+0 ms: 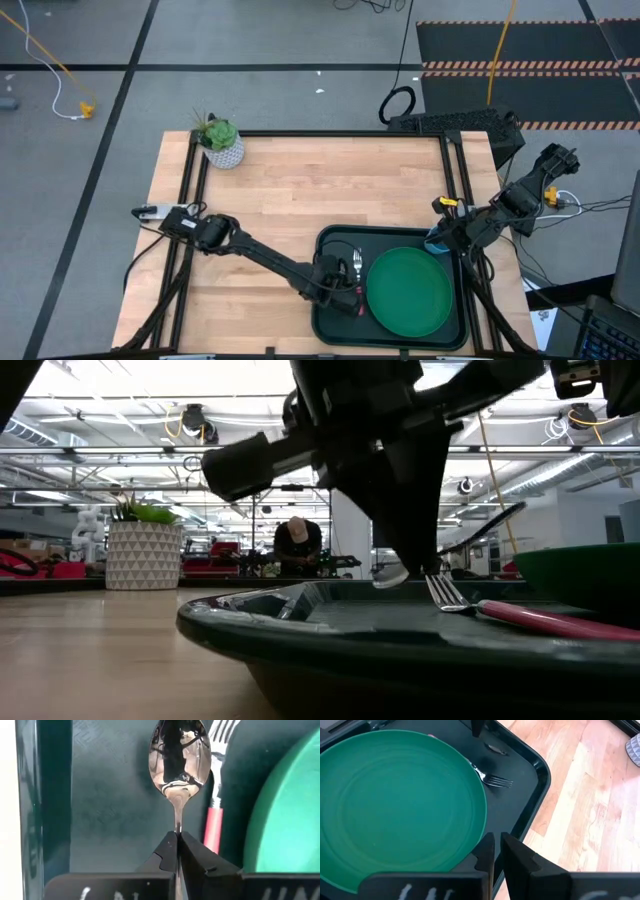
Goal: Pick and place plate/cup/fork/spoon on tray
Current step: Put the black spoon on the black serving tray beside the orange fork
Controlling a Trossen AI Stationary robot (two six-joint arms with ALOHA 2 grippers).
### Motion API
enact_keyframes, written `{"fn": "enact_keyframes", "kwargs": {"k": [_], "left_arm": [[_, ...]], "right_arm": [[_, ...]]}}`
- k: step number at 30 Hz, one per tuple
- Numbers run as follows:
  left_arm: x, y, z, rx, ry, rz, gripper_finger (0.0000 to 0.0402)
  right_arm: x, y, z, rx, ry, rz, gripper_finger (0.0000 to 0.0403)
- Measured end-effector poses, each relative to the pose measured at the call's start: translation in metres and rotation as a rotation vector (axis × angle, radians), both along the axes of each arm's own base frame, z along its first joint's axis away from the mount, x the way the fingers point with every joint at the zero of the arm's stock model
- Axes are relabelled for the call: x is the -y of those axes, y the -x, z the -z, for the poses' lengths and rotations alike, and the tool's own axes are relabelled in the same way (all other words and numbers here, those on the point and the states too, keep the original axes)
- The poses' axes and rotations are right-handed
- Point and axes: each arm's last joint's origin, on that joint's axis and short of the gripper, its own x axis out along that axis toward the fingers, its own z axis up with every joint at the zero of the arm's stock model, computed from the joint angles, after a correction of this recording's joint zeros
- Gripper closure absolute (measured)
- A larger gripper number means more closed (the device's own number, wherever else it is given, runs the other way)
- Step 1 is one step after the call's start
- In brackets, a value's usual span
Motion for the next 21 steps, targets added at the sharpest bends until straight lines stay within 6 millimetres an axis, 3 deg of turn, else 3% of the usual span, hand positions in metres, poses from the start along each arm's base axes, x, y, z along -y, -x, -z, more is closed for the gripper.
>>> {"fn": "enact_keyframes", "kwargs": {"k": [9,21], "left_arm": [[-0.013,-0.005,0.006,-0.03,-0.024,0.003,0.0392],[-0.013,-0.005,0.007,-0.036,-0.047,0.035,0.0392]], "right_arm": [[0.0,0.0,0.0,0.001,-0.001,0.0,0.0381],[0.0,0.0,0.0,0.001,-0.001,0.0,0.0381]]}}
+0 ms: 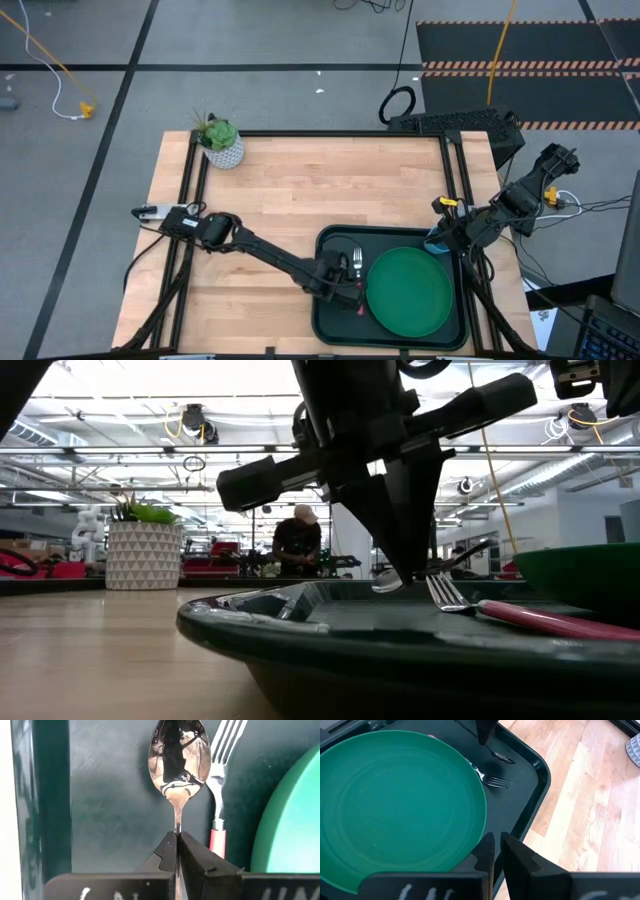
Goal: Pick and place plate/cup/fork/spoon on tray
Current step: Put the black spoon on the black serving tray beside the orange fork
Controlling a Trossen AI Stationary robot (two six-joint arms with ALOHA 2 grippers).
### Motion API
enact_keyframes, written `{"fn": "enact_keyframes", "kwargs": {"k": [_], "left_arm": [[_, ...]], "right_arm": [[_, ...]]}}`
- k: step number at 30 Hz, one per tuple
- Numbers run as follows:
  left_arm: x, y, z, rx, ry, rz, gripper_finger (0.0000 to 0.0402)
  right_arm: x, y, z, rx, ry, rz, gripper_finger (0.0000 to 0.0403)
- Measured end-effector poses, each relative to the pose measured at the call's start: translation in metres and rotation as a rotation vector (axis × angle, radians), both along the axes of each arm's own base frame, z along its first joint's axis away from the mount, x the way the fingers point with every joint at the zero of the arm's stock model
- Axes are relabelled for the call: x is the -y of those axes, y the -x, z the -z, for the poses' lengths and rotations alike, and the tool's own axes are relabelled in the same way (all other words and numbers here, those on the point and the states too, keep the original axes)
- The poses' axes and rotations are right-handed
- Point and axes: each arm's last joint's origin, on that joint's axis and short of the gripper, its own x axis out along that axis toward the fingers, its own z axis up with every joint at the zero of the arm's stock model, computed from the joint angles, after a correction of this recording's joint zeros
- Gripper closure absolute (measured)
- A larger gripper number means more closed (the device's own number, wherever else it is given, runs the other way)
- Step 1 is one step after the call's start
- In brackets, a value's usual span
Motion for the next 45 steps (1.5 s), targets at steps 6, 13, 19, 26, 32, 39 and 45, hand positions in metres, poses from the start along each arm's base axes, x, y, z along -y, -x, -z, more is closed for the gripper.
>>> {"fn": "enact_keyframes", "kwargs": {"k": [6,13,19,26,32,39,45], "left_arm": [[-0.001,0.0,0.005,0.009,-0.045,0.009,0.0391],[-0.003,0.002,0.019,0.008,-0.048,0.015,0.0391],[-0.003,0.001,0.019,0.012,-0.046,0.021,0.0381],[-0.001,0.0,0.018,0.018,-0.018,0.04,0.0355],[-0.001,0.0,0.018,0.02,-0.014,0.03,0.0312],[-0.001,0.0,0.018,0.023,-0.007,0.014,0.0276],[-0.001,0.0,0.018,0.024,-0.006,0.013,0.0256]], "right_arm": [[0.0,0.0,0.0,0.0,-0.002,0.002,0.0381],[0.0,0.0,0.0,-0.001,-0.002,0.003,0.0381],[0.0,0.0,0.0,-0.001,-0.002,0.002,0.0381],[0.0,0.0,0.0,0.0,-0.001,0.001,0.0381],[0.0,0.0,0.0,-0.001,0.0,0.001,0.0381],[0.0,0.0,0.0,-0.001,-0.002,0.003,0.0381],[0.0,0.0,0.0,-0.001,-0.002,0.002,0.0381]]}}
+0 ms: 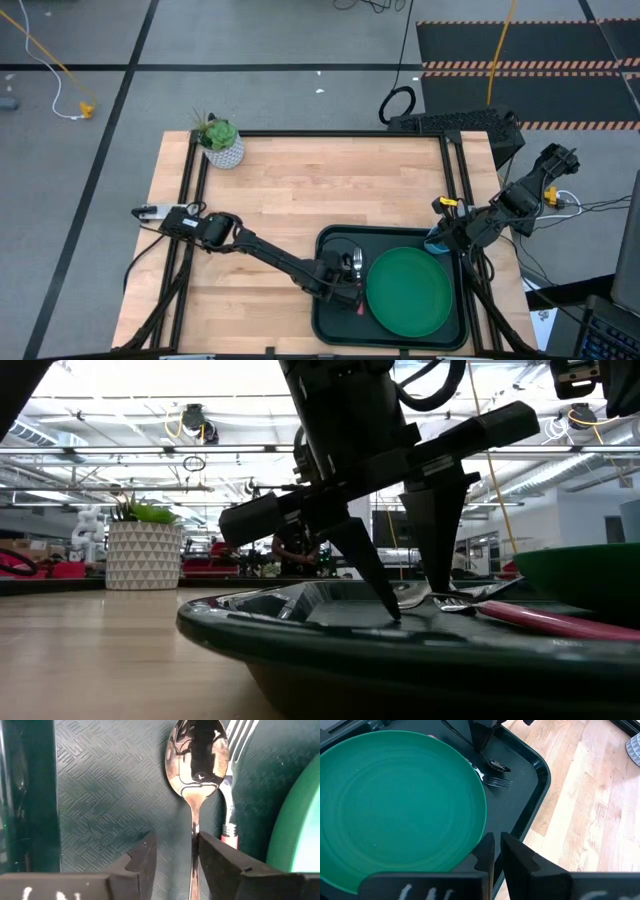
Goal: Pick and place plate/cup/fork/spoon on tray
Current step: Put the black spoon on the black serving tray beside the orange fork, then return to Home Position
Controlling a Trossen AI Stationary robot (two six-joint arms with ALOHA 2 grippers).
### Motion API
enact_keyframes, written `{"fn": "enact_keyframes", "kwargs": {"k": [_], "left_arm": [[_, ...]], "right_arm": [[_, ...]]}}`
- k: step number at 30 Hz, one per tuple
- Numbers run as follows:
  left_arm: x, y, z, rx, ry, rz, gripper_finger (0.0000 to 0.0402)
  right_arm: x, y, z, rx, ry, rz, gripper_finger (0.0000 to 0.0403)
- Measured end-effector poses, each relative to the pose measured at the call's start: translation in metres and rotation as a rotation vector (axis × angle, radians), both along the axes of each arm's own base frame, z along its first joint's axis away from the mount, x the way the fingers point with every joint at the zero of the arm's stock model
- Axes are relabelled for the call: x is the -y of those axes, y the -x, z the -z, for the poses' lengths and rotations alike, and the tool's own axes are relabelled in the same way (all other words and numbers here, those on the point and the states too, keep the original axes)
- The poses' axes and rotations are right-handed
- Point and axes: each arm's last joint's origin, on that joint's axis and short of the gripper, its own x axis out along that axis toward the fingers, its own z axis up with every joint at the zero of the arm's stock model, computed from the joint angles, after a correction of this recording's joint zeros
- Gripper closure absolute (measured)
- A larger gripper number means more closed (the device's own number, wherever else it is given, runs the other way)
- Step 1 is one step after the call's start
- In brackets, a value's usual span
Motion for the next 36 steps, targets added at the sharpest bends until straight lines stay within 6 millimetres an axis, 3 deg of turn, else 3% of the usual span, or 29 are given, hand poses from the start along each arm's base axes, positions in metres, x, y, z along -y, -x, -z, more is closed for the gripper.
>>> {"fn": "enact_keyframes", "kwargs": {"k": [13,36], "left_arm": [[0.0,0.0002,0.0001,0.002,0.011,-0.024,0.0191],[-0.0022,0.0023,0.0004,-0.055,0.056,0.012,0.019]], "right_arm": [[0.0,0.0,0.0,0.0,-0.001,0.0,0.0381],[-0.0001,0.0,0.0,0.0,-0.001,0.0,0.0381]]}}
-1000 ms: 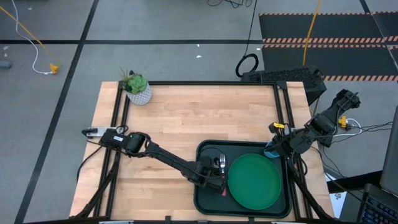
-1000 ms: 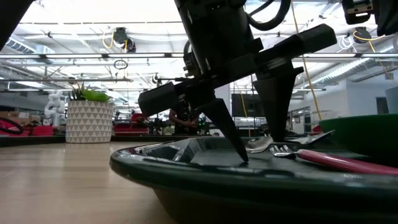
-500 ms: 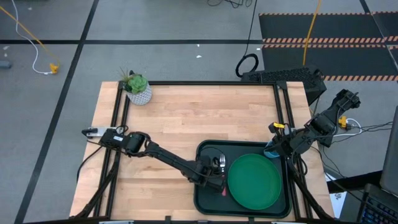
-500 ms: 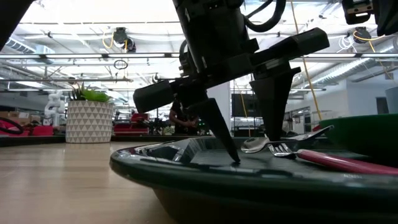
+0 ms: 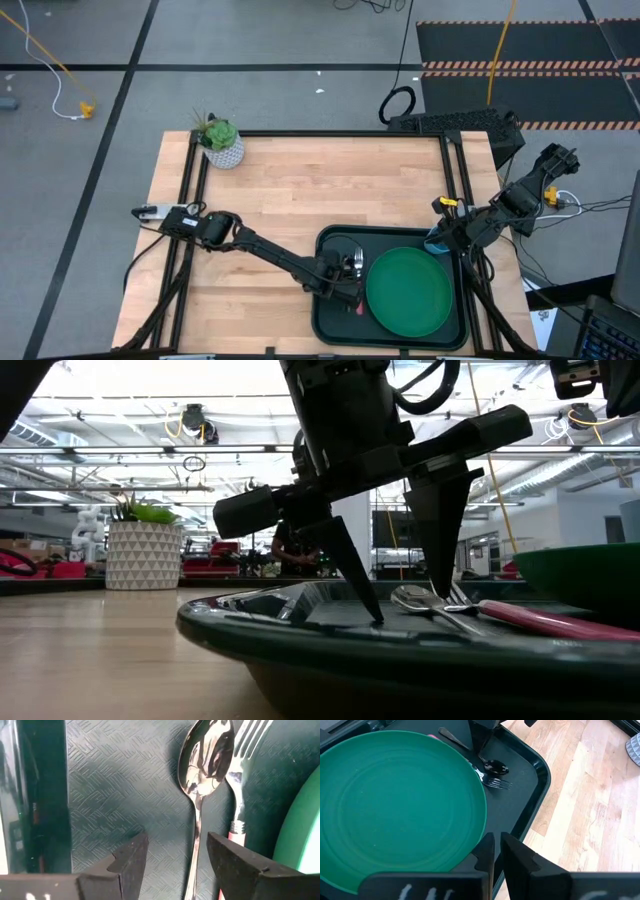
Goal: Pick and place plate/cup/fork/spoon on tray
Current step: Return to Home Position
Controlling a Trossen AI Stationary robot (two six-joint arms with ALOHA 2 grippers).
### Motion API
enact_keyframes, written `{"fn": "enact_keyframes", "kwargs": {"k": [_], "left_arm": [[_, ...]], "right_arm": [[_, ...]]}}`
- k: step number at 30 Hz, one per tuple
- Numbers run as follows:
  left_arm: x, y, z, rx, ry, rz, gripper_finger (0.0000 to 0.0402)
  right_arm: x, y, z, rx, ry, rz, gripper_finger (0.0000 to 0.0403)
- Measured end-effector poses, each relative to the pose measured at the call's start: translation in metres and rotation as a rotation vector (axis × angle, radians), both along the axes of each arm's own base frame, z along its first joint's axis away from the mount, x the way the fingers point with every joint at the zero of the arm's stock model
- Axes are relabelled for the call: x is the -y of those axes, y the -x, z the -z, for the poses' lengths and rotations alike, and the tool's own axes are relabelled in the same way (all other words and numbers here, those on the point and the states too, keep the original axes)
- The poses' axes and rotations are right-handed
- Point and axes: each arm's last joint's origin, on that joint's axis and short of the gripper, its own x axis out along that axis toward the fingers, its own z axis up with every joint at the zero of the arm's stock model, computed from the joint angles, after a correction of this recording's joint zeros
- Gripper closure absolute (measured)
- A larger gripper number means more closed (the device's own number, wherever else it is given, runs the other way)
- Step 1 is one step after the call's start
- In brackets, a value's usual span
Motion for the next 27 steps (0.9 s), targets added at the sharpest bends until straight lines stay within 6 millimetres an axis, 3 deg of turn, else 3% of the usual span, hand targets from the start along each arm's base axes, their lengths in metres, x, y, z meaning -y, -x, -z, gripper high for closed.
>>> {"fn": "enact_keyframes", "kwargs": {"k": [9,13,20,27], "left_arm": [[-0.003,-0.001,-0.002,-0.004,-0.007,0.031,0.019],[-0.005,-0.001,-0.009,-0.008,-0.086,0.086,0.019],[-0.013,0.002,-0.063,0.082,-0.269,0.225,0.019],[-0.02,0.015,-0.114,0.084,-0.7,0.49,0.019]], "right_arm": [[0.0,0.0,0.0,0.0,0.0,0.0,0.0381],[0.0,0.0,0.0,0.0,0.0,0.0,0.0381],[0.0,0.0,0.0,0.002,-0.001,0.001,0.0381],[-0.005,-0.007,-0.008,0.101,-0.065,-0.008,0.0381]]}}
